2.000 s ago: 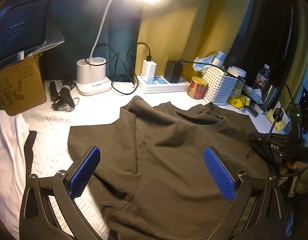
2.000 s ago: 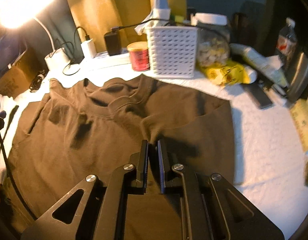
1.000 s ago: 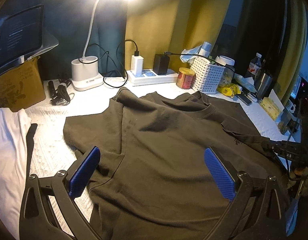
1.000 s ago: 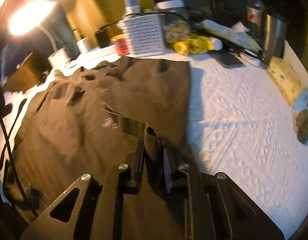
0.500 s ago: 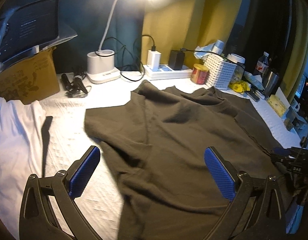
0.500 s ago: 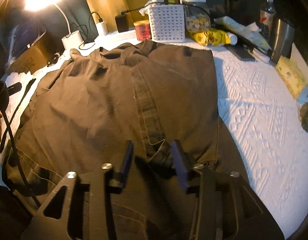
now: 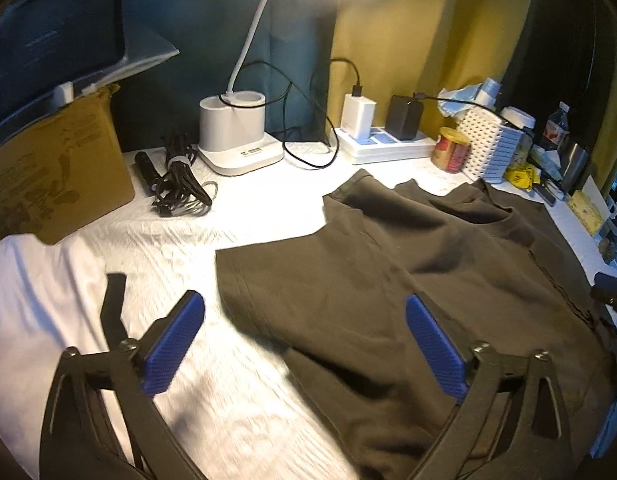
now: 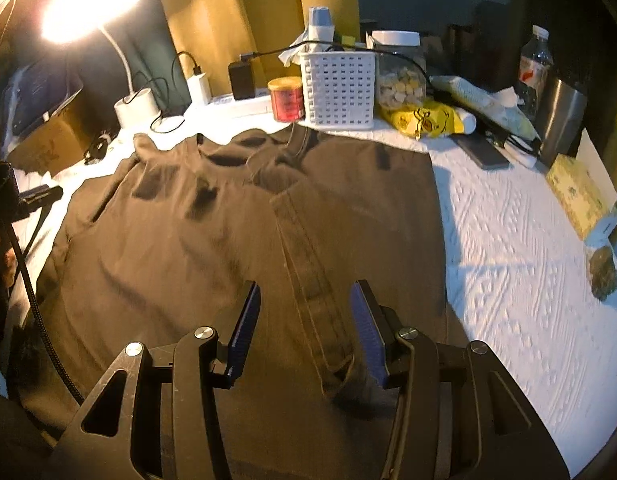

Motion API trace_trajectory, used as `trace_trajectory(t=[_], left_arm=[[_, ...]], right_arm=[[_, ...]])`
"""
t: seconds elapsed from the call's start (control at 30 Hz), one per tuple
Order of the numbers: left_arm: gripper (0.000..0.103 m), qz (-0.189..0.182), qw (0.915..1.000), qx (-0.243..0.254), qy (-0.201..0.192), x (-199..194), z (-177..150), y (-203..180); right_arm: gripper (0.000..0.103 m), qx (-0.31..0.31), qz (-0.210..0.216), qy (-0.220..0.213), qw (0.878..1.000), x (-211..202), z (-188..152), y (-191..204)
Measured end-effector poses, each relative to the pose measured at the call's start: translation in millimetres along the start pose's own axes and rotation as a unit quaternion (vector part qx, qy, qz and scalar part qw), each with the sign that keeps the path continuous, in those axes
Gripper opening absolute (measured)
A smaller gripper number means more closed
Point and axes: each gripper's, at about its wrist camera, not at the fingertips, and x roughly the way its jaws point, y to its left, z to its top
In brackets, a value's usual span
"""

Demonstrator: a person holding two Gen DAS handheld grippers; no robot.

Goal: Fold small clothes

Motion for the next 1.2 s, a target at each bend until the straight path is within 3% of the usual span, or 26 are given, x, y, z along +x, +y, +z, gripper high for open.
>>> trace_trajectory(t=[0.3, 0.37, 0.43, 0.5, 0.6, 0.83, 1.07, 1.2], left_arm=[[0.077, 0.009, 0.9983, 0.004, 0.057, 50, 4, 20], [0.073, 0.027, 0.9979, 0.022, 0.055, 51, 2, 16], [0.057, 0.032, 0.9976, 0.033, 0.052, 49, 1, 12], [0.006, 0.019, 0.9981, 0.035, 0.048, 47, 1, 11], [0.005, 0.015, 0.9985, 0.028, 0.045, 42, -1, 12], [0.005, 0.053, 0.9986, 0.0, 0.008, 11, -2, 20], [0.005, 0.09, 0.9959, -0.003, -0.014, -17, -13, 13], [0.005, 0.088, 0.9957, 0.005, -0.03, -28, -11, 0]], right_arm=[[0.05, 0.007, -0.016, 0.007, 1.0, 19, 19, -6], [0.05, 0.01, -0.017, 0.012, 1.0, 24, 20, -8], [0.05, 0.012, -0.017, 0.017, 1.0, 29, 20, -9], [0.05, 0.012, -0.013, 0.018, 1.0, 32, 20, -9], [0.05, 0.012, -0.005, 0.018, 1.0, 35, 21, -8], [0.05, 0.015, 0.002, 0.004, 1.0, 28, 18, -11], [0.05, 0.017, 0.015, -0.009, 1.0, 18, 8, -16], [0.05, 0.016, 0.024, -0.015, 0.999, 10, 0, -18]])
